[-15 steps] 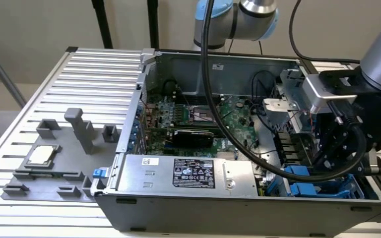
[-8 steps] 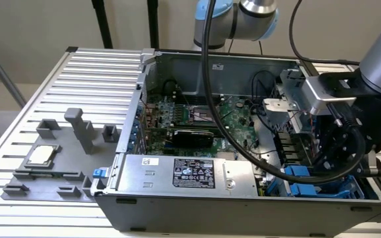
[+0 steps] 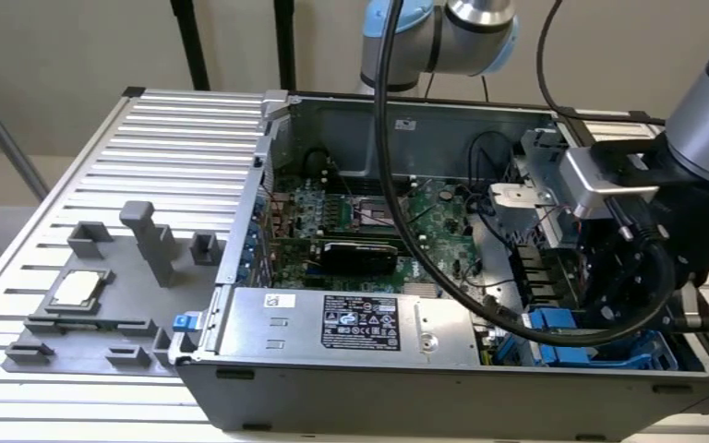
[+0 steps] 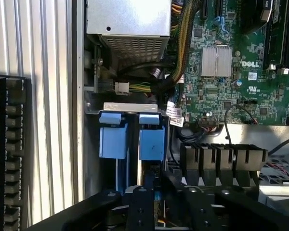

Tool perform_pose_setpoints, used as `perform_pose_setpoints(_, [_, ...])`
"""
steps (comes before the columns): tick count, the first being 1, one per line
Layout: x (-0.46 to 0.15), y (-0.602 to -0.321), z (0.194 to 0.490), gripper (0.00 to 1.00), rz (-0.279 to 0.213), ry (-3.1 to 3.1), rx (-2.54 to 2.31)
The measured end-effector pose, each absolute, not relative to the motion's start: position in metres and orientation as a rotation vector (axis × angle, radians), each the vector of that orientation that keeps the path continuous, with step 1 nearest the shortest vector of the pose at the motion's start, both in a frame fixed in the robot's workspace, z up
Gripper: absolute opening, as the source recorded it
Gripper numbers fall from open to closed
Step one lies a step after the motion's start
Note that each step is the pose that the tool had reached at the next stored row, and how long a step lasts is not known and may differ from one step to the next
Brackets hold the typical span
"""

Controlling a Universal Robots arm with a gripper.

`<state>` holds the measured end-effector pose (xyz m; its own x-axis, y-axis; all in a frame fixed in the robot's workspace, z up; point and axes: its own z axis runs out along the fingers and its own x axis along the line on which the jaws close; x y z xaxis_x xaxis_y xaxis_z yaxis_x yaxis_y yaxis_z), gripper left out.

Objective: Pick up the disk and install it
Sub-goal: 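Insert the second disk wire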

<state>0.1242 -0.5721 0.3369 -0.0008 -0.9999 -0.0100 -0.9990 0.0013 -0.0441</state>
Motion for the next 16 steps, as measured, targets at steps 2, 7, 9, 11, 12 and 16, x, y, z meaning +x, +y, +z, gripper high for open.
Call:
perform_pose_setpoints(2, [0.124, -0.572, 0.343, 1.0, -0.038, 2.196, -2.193])
perform_pose_setpoints(7, [0.12, -0.572, 0.356, 1.0, -0.031, 2.192, -2.19])
perform_pose_setpoints(9, [0.114, -0.572, 0.357, 1.0, -0.029, 2.192, -2.189])
perform_pose_setpoints(11, [0.112, -0.572, 0.357, 1.0, -0.029, 2.192, -2.189])
perform_pose_setpoints(12, [0.112, -0.572, 0.357, 1.0, -0.029, 2.192, -2.189])
perform_pose_setpoints(16, [0.112, -0.572, 0.357, 1.0, -0.03, 2.191, -2.189])
